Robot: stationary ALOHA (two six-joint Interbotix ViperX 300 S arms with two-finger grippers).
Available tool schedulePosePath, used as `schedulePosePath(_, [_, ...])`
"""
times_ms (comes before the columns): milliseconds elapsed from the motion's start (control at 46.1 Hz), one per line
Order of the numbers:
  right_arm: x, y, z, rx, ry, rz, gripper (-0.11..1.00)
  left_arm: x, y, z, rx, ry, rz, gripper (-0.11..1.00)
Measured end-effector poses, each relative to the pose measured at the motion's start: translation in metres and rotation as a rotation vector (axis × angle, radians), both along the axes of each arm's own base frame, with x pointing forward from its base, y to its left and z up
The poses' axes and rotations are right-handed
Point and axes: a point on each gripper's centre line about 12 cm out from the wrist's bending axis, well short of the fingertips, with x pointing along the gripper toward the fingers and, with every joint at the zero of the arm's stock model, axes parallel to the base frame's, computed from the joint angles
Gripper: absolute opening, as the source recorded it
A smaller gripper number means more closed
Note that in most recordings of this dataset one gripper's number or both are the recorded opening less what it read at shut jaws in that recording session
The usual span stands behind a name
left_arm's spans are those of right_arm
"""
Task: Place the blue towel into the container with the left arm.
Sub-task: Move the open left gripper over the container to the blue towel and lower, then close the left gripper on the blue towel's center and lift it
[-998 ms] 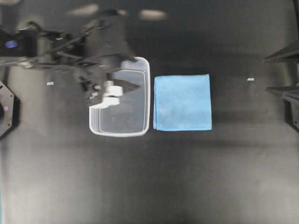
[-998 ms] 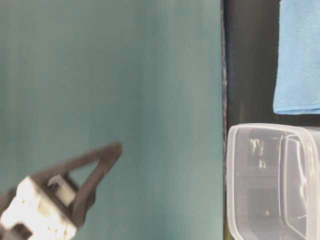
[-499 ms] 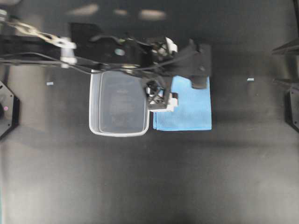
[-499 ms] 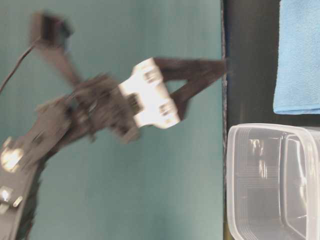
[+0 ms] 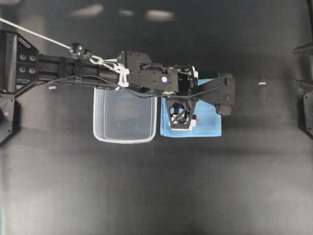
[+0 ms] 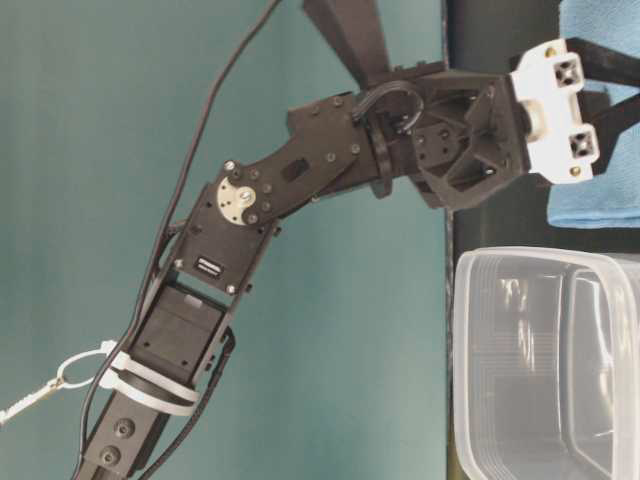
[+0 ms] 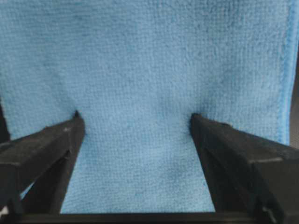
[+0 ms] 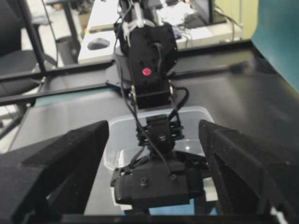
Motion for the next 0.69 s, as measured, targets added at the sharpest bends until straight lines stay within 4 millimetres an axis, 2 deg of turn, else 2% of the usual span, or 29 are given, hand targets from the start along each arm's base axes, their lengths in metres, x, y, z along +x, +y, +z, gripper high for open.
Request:
schedulePosePath(108, [0.0, 0.0, 0.0, 0.0, 0.002, 0.002, 0.75, 0.0, -0.001, -0.001, 0.0, 0.002, -0.004, 0.86])
schedulePosePath(195, [0.0, 0.0, 0.0, 0.002, 0.0, 0.002, 0.75, 0.0, -0.002, -0.001, 0.0, 0.005, -0.003, 0.75])
schedulePosePath(390, [0.0, 0.0, 0.0, 0.0, 0.002, 0.002, 0.75, 0.001, -0.011, 0.0, 0.002, 0.0, -0.026, 0.21])
schedulePosePath(455, [0.0, 0.0, 0.0, 0.002, 0.001, 0.0, 0.75, 0.002, -0.012, 0.003, 0.005, -0.004, -0.034, 0.08])
schedulePosePath(607, [0.0, 0.0, 0.0, 0.002, 0.0, 0.0, 0.75, 0.005, -0.01, 0.02, 0.006, -0.032, -0.028, 0.06])
schedulePosePath(694, [0.0, 0.0, 0.0, 0.001, -0.002, 0.0, 0.75, 0.007, -0.006, 0.048, 0.007, -0.055, -0.019, 0.06])
